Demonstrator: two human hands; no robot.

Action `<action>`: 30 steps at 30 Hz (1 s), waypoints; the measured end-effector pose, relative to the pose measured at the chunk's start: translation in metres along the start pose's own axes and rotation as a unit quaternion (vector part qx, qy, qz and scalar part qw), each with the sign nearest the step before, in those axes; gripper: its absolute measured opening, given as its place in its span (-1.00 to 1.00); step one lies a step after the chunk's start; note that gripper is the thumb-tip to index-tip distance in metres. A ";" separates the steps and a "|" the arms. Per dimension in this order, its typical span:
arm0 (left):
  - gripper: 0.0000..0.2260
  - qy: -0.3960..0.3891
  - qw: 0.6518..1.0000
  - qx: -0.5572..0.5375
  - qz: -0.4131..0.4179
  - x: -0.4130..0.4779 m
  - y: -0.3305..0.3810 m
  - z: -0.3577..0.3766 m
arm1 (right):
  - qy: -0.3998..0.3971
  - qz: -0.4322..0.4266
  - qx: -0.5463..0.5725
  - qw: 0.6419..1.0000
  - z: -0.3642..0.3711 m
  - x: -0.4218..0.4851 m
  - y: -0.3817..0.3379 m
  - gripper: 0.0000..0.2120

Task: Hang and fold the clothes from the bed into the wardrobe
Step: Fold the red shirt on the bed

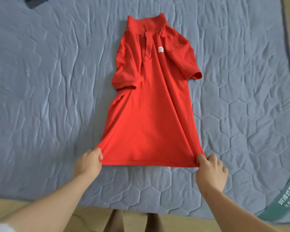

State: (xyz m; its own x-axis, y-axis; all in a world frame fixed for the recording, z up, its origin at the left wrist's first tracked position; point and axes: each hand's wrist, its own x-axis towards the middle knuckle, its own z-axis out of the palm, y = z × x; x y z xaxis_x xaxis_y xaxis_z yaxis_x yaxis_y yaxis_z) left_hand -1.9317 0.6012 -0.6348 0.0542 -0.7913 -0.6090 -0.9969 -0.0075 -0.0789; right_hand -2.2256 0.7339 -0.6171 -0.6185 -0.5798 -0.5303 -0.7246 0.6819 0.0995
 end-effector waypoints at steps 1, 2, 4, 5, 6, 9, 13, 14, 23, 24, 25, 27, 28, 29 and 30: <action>-0.81 -0.009 1.000 0.018 -0.002 -0.003 -0.003 0.001 | -0.002 -0.010 -0.037 0.999 0.000 -0.002 0.002 -0.75; -0.81 -0.022 0.999 0.032 -0.009 -0.006 -0.006 0.003 | -0.006 -0.017 -0.064 0.998 0.001 -0.004 0.004 -0.74; -0.80 -0.055 0.996 0.061 -0.025 -0.013 -0.013 0.009 | -0.026 -0.020 -0.095 0.995 0.008 -0.011 0.010 -0.73; -0.80 -0.072 0.994 0.075 -0.031 -0.018 -0.017 0.013 | -0.038 -0.018 -0.103 0.994 0.014 -0.016 0.013 -0.72; -0.80 -0.089 0.992 0.082 -0.037 -0.023 -0.021 0.018 | -0.049 -0.016 -0.108 0.993 0.020 -0.022 0.015 -0.71; -0.78 -0.124 0.989 0.067 -0.047 -0.032 -0.030 0.032 | -0.078 -0.017 -0.115 0.990 0.037 -0.038 0.018 -0.71; -0.79 -0.181 0.982 0.042 -0.011 -0.027 -0.031 0.043 | -0.121 -0.012 -0.093 0.988 0.043 -0.039 0.012 -0.67; -0.75 -0.200 0.979 0.038 -0.007 -0.025 -0.030 0.044 | -0.129 -0.010 -0.083 0.988 0.042 -0.037 0.008 -0.66; -0.77 -0.128 0.987 -0.094 0.006 0.006 0.004 0.022 | -0.120 -0.068 0.006 0.990 0.016 -0.008 -0.051 -0.61; -0.77 -0.120 0.986 -0.117 0.010 0.012 0.010 0.017 | -0.120 -0.079 0.020 0.989 0.014 -0.004 -0.061 -0.61; -0.77 -0.108 0.984 -0.140 0.015 0.019 0.016 0.011 | -0.119 -0.090 0.034 0.988 0.011 0.000 -0.072 -0.61; -0.78 -0.080 0.978 -0.190 0.016 0.038 0.030 -0.001 | -0.115 -0.110 0.063 0.985 0.006 0.013 -0.094 -0.60; -0.78 -0.069 0.970 -0.233 0.004 0.049 0.037 -0.008 | -0.116 -0.116 0.080 0.983 0.004 0.021 -0.105 -0.60; -0.78 -0.057 0.956 -0.289 -0.013 0.061 0.045 -0.013 | -0.116 -0.121 0.100 0.981 0.003 0.030 -0.116 -0.58; -0.76 -0.042 0.934 -0.352 -0.031 0.073 0.053 -0.019 | -0.115 -0.129 0.120 0.978 0.001 0.039 -0.127 -0.57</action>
State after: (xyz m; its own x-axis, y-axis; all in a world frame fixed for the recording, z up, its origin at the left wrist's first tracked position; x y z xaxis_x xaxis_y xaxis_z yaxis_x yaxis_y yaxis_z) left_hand -1.9817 0.5316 -0.6688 0.0881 -0.7257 -0.6824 -0.7809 -0.4756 0.4050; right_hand -2.1577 0.6255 -0.6517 -0.3192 -0.6498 -0.6899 -0.7387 0.6266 -0.2484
